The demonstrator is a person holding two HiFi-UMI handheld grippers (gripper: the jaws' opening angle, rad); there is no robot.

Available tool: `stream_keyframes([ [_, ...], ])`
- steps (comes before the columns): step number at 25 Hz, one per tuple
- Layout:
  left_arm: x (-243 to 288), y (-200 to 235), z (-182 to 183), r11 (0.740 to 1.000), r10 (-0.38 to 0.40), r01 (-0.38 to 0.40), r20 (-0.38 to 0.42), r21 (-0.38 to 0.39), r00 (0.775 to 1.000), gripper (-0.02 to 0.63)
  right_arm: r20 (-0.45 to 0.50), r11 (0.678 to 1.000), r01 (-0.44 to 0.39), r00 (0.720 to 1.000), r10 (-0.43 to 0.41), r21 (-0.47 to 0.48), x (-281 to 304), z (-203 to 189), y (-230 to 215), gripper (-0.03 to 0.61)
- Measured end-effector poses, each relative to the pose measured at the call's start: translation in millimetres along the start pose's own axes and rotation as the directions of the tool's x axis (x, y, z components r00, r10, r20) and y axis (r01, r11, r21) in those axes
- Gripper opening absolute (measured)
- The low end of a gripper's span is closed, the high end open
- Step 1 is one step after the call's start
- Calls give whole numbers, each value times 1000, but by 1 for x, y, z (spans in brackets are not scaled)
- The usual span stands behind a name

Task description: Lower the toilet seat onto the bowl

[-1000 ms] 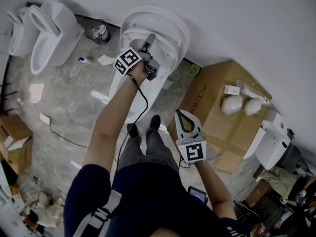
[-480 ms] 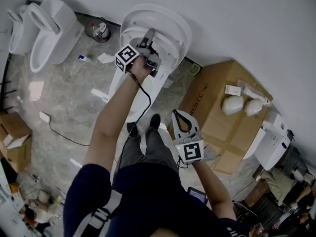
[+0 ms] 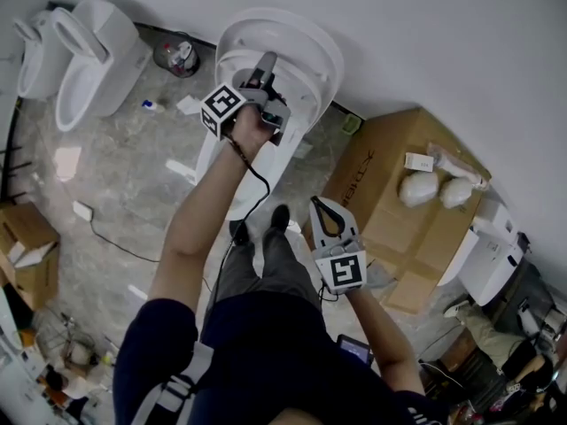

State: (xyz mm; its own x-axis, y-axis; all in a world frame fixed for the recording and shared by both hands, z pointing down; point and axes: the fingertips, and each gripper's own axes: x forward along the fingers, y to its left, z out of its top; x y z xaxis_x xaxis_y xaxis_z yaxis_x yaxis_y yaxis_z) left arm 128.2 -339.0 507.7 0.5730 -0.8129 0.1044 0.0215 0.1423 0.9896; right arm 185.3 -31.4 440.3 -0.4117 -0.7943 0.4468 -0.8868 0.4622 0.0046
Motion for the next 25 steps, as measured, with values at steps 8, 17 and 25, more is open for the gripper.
stream_keyframes([
  [8, 15, -1, 1, 1000, 28, -28, -14, 2, 1000, 365, -8, 1000, 4, 1000, -4, 12, -1, -1, -4, 23],
  [17, 19, 12, 3, 989, 148, -148, -39, -2, 988, 271, -17, 1000, 9, 1000, -9, 28, 0, -5, -7, 23],
  [25, 21, 22, 1, 951, 308, -307, -36, 34, 951, 190, -21, 999, 15, 1000, -14, 40, -5, -8, -10, 23],
])
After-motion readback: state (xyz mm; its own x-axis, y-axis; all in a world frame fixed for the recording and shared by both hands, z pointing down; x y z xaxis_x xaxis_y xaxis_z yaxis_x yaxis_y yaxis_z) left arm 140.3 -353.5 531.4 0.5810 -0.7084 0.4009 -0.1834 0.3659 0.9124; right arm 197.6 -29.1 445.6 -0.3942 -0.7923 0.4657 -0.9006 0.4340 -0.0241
